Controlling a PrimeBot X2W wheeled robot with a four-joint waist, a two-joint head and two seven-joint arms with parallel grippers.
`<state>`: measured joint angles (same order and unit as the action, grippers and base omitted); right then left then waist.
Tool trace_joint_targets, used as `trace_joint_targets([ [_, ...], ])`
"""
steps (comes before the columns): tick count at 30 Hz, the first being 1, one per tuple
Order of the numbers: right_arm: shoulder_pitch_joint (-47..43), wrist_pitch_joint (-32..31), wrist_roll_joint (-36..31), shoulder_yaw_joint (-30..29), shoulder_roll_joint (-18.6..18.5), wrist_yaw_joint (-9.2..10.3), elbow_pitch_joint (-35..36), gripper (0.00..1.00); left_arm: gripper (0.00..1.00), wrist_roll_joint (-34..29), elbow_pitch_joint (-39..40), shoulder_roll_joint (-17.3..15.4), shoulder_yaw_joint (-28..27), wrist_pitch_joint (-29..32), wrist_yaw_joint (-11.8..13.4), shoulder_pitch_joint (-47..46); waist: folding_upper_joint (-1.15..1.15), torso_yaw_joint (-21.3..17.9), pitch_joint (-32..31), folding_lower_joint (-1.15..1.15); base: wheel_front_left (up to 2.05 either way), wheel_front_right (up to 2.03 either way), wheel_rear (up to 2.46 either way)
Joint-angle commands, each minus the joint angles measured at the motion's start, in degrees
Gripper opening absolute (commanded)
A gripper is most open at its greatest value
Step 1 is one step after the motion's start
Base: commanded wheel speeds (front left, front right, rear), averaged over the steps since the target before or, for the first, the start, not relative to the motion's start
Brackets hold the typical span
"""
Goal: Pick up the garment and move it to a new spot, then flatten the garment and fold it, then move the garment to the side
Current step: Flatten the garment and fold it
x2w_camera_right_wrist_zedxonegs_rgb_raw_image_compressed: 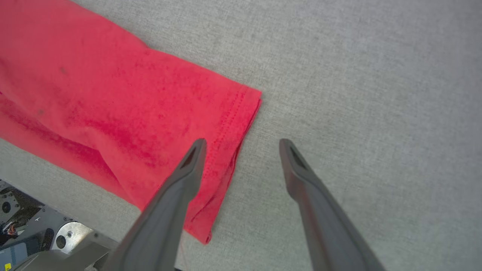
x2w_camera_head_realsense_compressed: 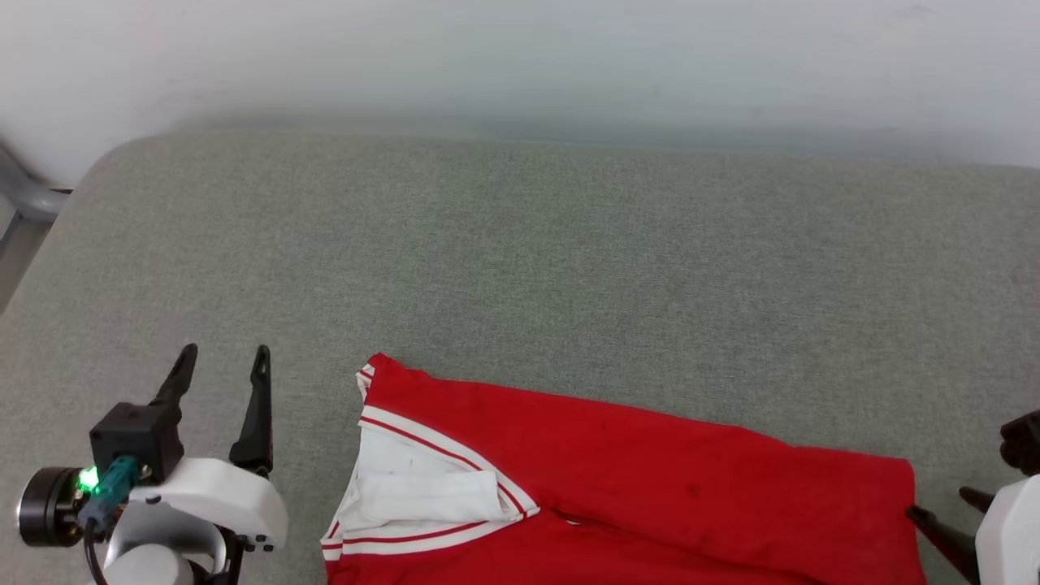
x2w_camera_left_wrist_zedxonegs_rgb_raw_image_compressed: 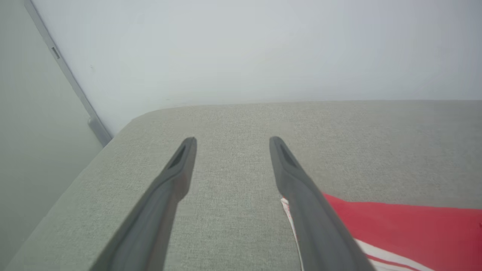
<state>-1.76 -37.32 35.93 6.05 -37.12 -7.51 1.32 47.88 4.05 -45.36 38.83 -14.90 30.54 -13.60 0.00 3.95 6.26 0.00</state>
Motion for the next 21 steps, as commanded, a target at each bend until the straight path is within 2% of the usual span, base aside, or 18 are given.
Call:
trace_joint_targets([
  [1, -0.73, -0.56, 0.40, 0.60, 0.79, 0.06, -0.73, 1.00, 1.00, -2.99, 0.55, 1.83, -2.97, -0.37, 0.69, 2.59, 0.00, 0.47, 0.57, 0.00, 0.00, 0.00, 0.00],
  [6, 0.64, -1.09, 0.55, 1.87, 2.09, 0.05, -3.23, 1.00, 1.00, -10.88, 2.02, 7.24, -11.18, -0.35, 0.42, 7.61, 0.00, 1.32, 1.53, 0.00, 0.00, 0.00, 0.00],
  [12, 2.91, -1.29, 1.43, 4.37, 2.81, 0.05, -7.26, 1.00, 1.00, -18.98, 3.48, 15.08, -20.41, -0.34, -1.60, 12.69, 0.00, 2.02, 2.57, 0.00, 0.00, 0.00, 0.00],
  [21, 3.29, -0.95, 3.16, 10.51, 4.43, -0.05, -13.58, 1.00, 1.00, -30.06, 3.72, 25.09, -28.97, -0.34, -7.90, 17.30, 0.00, 3.30, 3.33, 0.00, 0.00, 0.00, 0.00],
])
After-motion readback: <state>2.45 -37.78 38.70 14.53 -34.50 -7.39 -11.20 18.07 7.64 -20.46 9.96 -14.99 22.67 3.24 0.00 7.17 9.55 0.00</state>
